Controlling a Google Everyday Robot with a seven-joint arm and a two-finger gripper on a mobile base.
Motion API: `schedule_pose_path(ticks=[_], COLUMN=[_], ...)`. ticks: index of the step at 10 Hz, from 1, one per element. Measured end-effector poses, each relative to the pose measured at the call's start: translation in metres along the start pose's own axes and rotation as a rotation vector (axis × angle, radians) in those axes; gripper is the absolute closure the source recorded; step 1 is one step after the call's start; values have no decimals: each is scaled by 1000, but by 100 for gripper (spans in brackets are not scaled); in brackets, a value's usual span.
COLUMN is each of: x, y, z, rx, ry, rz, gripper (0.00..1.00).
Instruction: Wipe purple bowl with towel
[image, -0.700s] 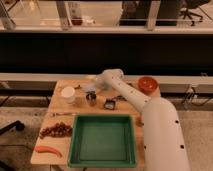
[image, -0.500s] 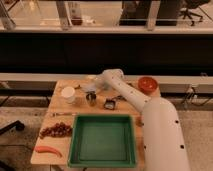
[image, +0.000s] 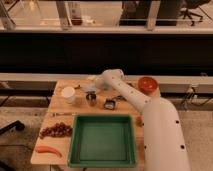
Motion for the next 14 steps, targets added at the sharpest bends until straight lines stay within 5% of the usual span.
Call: schedule_pose_path(ticks=[1, 6, 7, 10, 14], x=[-1, -1, 0, 4, 10], y=[6, 22, 23, 21, 9], z=[1, 10, 10, -1, -35], rx=[-21, -78, -85, -75, -36], ry=[-5, -15, -13, 9, 51], rz=[6, 25, 29, 39, 63], gripper=[53, 56, 65, 93, 96])
